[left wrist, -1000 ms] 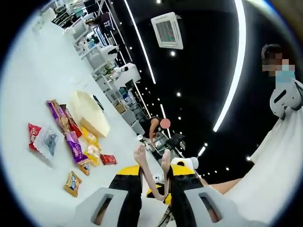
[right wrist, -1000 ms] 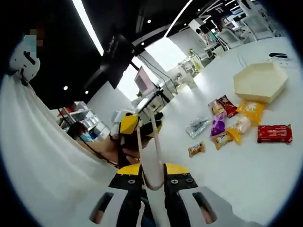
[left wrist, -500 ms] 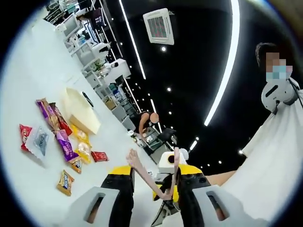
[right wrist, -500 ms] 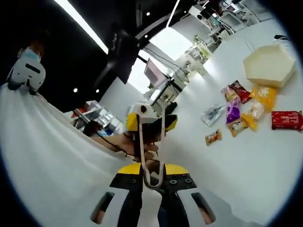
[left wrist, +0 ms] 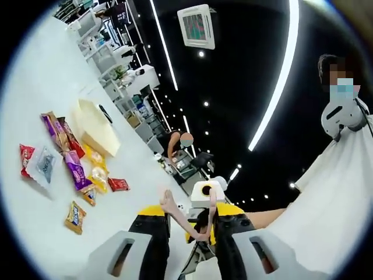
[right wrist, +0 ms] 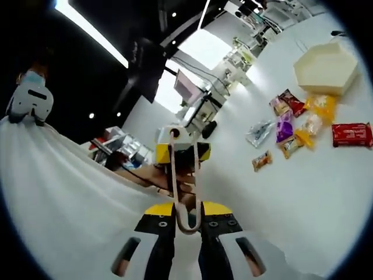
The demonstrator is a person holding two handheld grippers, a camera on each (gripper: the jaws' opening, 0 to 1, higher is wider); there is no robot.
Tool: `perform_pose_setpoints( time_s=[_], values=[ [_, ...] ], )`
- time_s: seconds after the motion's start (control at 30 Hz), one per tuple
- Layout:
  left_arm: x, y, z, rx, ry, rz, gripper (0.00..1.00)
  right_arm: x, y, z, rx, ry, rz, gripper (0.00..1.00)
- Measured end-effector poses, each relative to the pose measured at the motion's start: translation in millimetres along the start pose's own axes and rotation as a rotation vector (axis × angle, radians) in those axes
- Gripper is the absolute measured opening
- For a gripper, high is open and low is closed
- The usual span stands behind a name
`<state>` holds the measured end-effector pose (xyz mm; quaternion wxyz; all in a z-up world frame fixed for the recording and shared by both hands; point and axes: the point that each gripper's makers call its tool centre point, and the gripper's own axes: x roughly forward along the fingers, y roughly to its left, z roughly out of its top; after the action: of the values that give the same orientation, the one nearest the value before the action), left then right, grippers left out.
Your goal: Place the target food into the container with the food tongs after gripping and lifting it, then release it inside without dropping or visibly crushing the food.
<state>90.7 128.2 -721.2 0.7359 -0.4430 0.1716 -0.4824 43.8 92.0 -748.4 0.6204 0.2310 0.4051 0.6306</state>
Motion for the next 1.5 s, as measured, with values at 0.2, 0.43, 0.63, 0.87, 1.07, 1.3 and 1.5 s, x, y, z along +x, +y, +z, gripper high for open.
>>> perform_pose_setpoints(
  time_s=[0.2,0.43,0.63,0.87,1.07,1.3,1.5],
  values=[
    [-1,2.5,0.6,-0.004,0.0,0.012,0.25,-1,-5,5.0,-0.002,-0.03,-0.015,0.15],
    [-4,1.6,2.5,-0.04,-0.019,0.02,0.24,-1,-3,10.6,0.007,-0.067,-0.003,0.15],
    [-7,-0.5,2.3,-0.041,-0.011,0.018,0.23,-7,-3,22.5,-0.012,-0.123,-0.005,0.15],
    [-16,-2.5,11.8,-0.023,-0.058,0.035,0.22,0,-4,33.2,0.007,-0.156,0.032,0.15],
    [-23,-2.7,14.0,-0.021,-0.063,0.051,0.21,4,-3,45.1,-0.001,-0.196,0.054,0.16],
    [-28,-7.9,15.0,0.021,-0.04,0.046,0.2,9,5,41.0,-0.033,-0.195,0.051,0.16],
    [-25,-9.5,14.2,0.013,-0.035,0.035,0.2,5,6,41.2,0.001,-0.244,0.049,0.16]
  ],
)
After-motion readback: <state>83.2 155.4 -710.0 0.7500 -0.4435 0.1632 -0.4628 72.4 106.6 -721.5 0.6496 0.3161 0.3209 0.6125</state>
